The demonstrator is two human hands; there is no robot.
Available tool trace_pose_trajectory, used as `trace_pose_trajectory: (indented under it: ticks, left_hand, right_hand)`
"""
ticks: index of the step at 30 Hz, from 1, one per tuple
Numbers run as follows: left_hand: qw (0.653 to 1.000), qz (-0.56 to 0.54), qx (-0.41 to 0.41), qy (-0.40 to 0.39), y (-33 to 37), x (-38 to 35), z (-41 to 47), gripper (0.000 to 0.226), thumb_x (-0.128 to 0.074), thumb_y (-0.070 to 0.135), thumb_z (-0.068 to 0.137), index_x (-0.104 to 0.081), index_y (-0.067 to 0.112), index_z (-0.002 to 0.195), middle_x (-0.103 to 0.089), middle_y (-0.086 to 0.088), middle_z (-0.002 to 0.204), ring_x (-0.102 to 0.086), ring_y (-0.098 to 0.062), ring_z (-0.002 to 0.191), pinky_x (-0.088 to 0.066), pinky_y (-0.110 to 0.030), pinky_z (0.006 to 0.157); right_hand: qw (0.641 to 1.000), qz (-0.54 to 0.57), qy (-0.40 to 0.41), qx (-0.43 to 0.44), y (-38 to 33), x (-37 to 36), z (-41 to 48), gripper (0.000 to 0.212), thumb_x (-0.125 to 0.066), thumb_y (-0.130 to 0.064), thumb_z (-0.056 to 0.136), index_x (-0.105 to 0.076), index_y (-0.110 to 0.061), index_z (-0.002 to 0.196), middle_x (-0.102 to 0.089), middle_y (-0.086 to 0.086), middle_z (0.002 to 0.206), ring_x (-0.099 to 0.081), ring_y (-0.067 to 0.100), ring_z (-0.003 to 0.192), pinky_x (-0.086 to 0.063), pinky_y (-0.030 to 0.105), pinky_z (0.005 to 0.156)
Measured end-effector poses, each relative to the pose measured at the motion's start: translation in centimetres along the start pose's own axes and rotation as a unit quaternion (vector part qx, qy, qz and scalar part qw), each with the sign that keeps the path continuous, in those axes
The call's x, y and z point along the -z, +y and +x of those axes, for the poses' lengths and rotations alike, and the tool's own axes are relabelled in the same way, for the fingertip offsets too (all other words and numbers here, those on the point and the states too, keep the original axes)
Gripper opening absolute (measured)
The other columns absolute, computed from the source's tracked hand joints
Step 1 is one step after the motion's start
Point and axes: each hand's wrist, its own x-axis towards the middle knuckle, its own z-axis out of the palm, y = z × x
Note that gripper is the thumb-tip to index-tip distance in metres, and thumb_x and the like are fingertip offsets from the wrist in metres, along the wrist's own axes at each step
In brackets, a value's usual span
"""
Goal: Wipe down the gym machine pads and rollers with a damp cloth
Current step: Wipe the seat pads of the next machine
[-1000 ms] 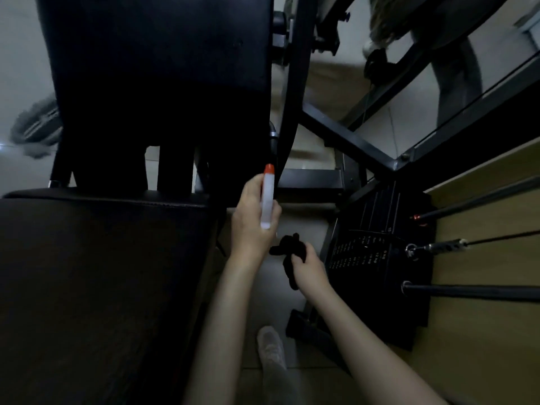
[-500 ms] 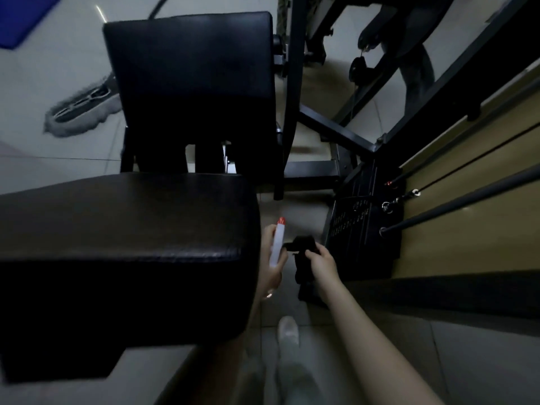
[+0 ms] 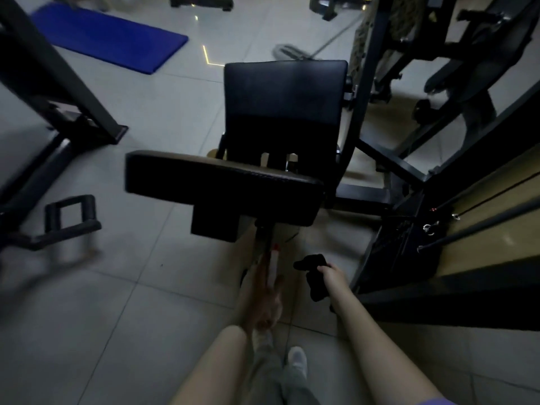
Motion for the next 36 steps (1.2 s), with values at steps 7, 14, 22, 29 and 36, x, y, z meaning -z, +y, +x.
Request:
trace_pose_trajectory:
  ticks: [7,14,22,29,36]
  left_hand:
    - [0.993,0.07,-0.052,0.08,-0.5,7.2,-3.1,0.059,-0.064,0.016,0.09,-0.038,0.002,0.142,-0.056,-0.018,0.128,-0.057,-0.032,0.114,-0.041,-0.027,0.086]
    - [0.994,0.014,-0.016,0.111,-3.8,14.3,-2.4,0.065,-0.064,0.021,0.082,-0.041,0.009,0.142,-0.059,-0.015,0.128,-0.058,-0.031,0.116,-0.048,-0.039,0.094]
    - [0.995,0.018,-0.035,0.09,-9.0,25.6,1.9,0.044,-0.068,0.009,0.083,-0.053,0.007,0.124,-0.061,-0.012,0.113,-0.059,-0.031,0.102,-0.046,-0.033,0.079]
    - [0.992,0.089,-0.088,0.024,-10.3,37.4,5.6,0.047,-0.067,0.011,0.082,-0.053,0.009,0.127,-0.062,-0.012,0.109,-0.059,-0.032,0.099,-0.046,-0.037,0.078]
    - [0.99,0.104,-0.091,0.01,-8.6,43.9,11.1,0.054,-0.066,0.01,0.084,-0.048,0.008,0.135,-0.06,-0.014,0.118,-0.057,-0.033,0.106,-0.04,-0.03,0.078]
  right_hand:
    - [0.999,-0.001,-0.041,-0.008,0.2,-4.6,-4.2,0.042,-0.043,-0.01,0.1,-0.038,-0.001,0.14,-0.049,0.017,0.133,-0.049,0.032,0.12,-0.042,0.036,0.094]
    - [0.999,-0.028,-0.038,0.022,0.4,-11.8,-6.4,0.038,-0.049,-0.026,0.097,-0.048,-0.011,0.132,-0.054,0.01,0.127,-0.053,0.028,0.113,-0.045,0.033,0.091]
    - [1.0,0.002,-0.02,-0.001,-1.7,-24.7,-9.2,0.039,-0.044,-0.012,0.098,-0.044,-0.011,0.137,-0.049,0.011,0.135,-0.049,0.03,0.12,-0.042,0.031,0.09]
    - [0.997,0.075,0.021,-0.027,-4.2,-35.7,-12.0,0.041,-0.048,-0.012,0.097,-0.045,-0.01,0.138,-0.05,0.013,0.135,-0.049,0.032,0.121,-0.041,0.035,0.094]
    - [0.99,0.132,0.051,-0.023,-9.6,-41.5,-10.4,0.038,-0.05,-0.008,0.095,-0.053,-0.011,0.132,-0.056,0.015,0.129,-0.052,0.032,0.117,-0.043,0.038,0.097]
